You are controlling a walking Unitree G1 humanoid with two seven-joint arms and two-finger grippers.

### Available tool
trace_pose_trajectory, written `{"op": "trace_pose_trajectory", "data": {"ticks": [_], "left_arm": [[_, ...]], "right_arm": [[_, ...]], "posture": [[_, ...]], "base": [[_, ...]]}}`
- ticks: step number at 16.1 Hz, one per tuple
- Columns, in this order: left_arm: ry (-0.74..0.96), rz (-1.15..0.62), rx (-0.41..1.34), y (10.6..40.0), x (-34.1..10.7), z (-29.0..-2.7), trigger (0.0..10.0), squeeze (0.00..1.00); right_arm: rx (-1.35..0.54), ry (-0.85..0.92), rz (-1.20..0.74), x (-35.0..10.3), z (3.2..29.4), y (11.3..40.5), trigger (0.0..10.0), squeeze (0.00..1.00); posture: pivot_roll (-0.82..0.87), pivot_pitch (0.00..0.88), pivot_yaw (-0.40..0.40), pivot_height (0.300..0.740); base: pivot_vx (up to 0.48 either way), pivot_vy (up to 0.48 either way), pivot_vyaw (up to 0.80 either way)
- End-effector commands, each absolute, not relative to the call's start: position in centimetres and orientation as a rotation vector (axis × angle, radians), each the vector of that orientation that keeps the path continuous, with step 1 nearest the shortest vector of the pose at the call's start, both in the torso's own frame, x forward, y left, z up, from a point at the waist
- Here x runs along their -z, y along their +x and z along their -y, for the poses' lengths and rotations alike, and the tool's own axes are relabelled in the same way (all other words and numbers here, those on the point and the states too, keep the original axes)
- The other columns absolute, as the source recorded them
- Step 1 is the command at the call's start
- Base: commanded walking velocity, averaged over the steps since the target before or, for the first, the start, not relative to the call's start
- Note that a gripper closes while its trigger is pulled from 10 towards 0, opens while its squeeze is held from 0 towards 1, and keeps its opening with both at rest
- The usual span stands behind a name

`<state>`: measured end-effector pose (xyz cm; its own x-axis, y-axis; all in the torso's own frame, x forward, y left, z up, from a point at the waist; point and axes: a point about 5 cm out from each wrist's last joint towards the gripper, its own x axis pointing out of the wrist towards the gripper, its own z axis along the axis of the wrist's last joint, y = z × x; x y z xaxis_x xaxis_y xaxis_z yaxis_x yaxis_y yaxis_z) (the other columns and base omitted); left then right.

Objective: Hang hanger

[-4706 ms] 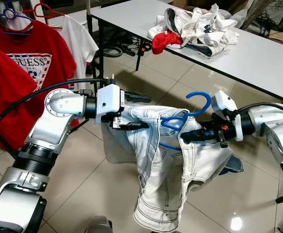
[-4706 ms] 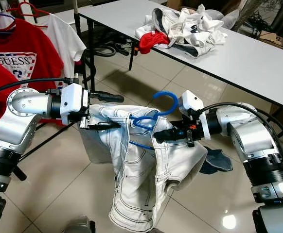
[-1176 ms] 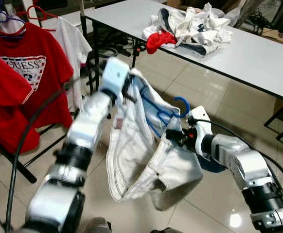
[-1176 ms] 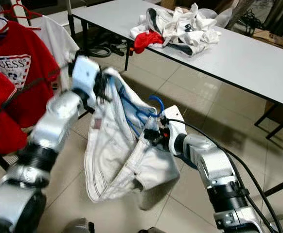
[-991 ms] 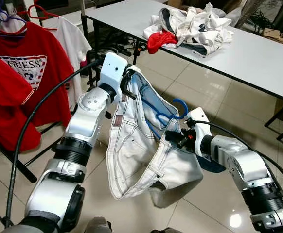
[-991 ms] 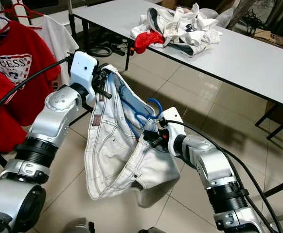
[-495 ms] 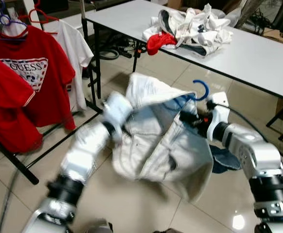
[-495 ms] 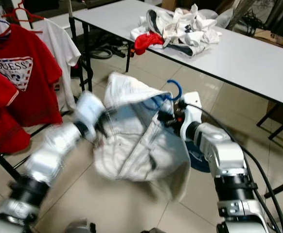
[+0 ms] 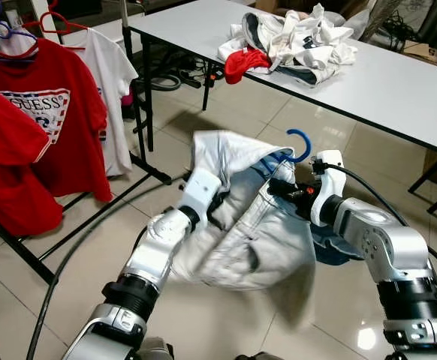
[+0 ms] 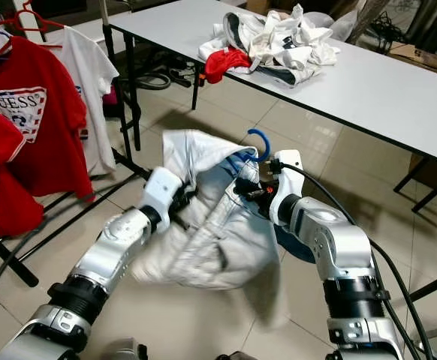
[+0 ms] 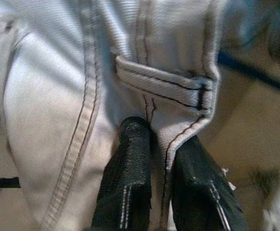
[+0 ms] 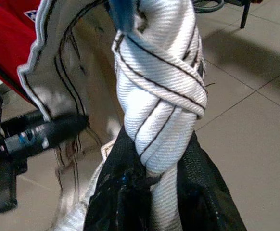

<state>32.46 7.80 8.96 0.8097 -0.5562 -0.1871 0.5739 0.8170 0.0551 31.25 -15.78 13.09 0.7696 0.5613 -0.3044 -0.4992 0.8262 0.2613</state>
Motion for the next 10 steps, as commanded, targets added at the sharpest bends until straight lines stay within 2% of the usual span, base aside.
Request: {"op": "trace_pose_trajectory", "data": {"ticks": [1, 2, 4, 10], "left_arm": [[0.065, -0.192, 0.663, 31.9, -8.5, -6.6, 10.0, 1.0], [0.097, -0.154, 0.652, 31.9, -8.7, -6.5, 10.0, 1.0], [0.006, -0.103, 0.6, 31.9, -9.1, -7.0, 10.0, 1.0], [0.095, -0.118, 0.753, 29.9, -8.7, -8.1, 10.0, 1.0]], "right_arm": [[-0.585, 0.189, -0.265, -15.7, 16.1, 31.4, 0.0, 0.0], [-0.579, 0.183, -0.276, -15.5, 16.2, 31.2, 0.0, 0.0], [-0.58, 0.153, -0.285, -15.4, 16.2, 30.7, 0.0, 0.0], [-0.554, 0.135, -0.304, -15.1, 15.6, 30.2, 0.0, 0.0]], "posture": [[0.01, 0.057, -0.083, 0.74], [0.01, 0.065, -0.08, 0.74], [0.0, 0.077, -0.073, 0.74], [0.02, 0.046, -0.068, 0.74]], "base": [[0.0, 0.0, 0.0], [0.0, 0.0, 0.0], [0.0, 0.0, 0.0], [0.0, 0.0, 0.0]]}}
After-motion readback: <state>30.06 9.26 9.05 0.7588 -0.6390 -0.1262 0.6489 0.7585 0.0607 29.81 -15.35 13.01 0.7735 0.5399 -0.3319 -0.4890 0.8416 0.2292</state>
